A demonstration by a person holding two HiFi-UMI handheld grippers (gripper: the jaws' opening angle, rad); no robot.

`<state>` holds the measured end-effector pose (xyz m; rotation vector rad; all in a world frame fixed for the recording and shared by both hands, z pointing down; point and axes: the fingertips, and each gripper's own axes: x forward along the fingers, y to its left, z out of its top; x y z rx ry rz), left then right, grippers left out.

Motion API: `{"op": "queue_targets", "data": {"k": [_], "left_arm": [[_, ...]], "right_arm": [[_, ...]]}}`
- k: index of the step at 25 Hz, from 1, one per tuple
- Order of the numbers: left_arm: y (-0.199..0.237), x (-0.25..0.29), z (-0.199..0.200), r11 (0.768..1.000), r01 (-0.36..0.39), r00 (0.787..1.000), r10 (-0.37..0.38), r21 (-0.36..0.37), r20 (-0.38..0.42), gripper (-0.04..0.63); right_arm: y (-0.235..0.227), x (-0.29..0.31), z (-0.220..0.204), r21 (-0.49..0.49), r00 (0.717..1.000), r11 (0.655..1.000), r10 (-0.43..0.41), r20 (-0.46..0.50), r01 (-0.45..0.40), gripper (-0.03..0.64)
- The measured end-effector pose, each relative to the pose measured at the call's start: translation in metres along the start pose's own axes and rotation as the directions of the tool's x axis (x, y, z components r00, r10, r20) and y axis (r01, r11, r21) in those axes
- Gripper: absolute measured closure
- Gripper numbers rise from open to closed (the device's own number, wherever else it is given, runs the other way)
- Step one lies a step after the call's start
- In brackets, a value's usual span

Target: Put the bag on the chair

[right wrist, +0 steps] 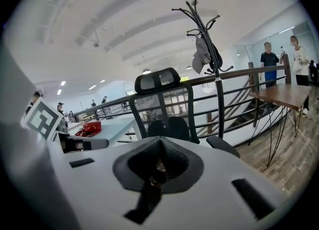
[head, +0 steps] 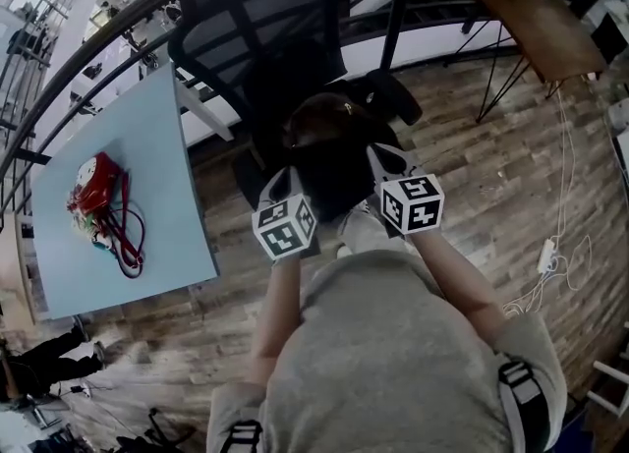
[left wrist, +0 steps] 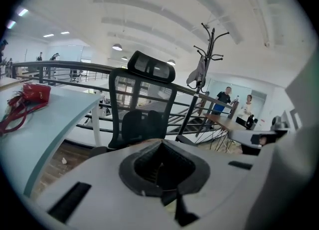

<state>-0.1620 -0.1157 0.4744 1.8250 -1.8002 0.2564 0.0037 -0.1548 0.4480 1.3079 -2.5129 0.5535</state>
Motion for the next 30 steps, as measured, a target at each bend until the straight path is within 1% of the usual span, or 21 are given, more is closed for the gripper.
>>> {"op": "queue_targets", "data": {"k": [5, 14, 24, 30], "left_arm": [[0.000, -0.011, -0.002, 1.000, 0.011, 1.000, -0.011, 0.005, 0.005, 0.594], [-0.010, -0.013, -0.004, 1.000, 0.012, 1.000, -0.012, 0.013, -0.001, 0.594], [-0.023, -0.012, -0.003, 0.997, 0.026, 1.000, -0.026, 0.069, -0.006, 0.594], [-0.024, -0.009, -0.004, 0.998, 0.045, 0.999, -0.044, 0.040, -0.013, 0.594]], "right_arm": [[0.006, -0.005, -0.003, 0.001, 1.000, 1.000, 0.002, -0.001, -0.002, 0.614], [0.007, -0.016, 0.000, -0.004, 1.000, 1.000, 0.026, 0.000, -0.026, 0.614], [0.006, -0.020, 0.004, -0.001, 0.999, 0.999, 0.038, 0.009, -0.038, 0.614], [0.010, -0.018, 0.007, 0.008, 0.999, 0.999, 0.043, 0.028, -0.044, 0.614]]}}
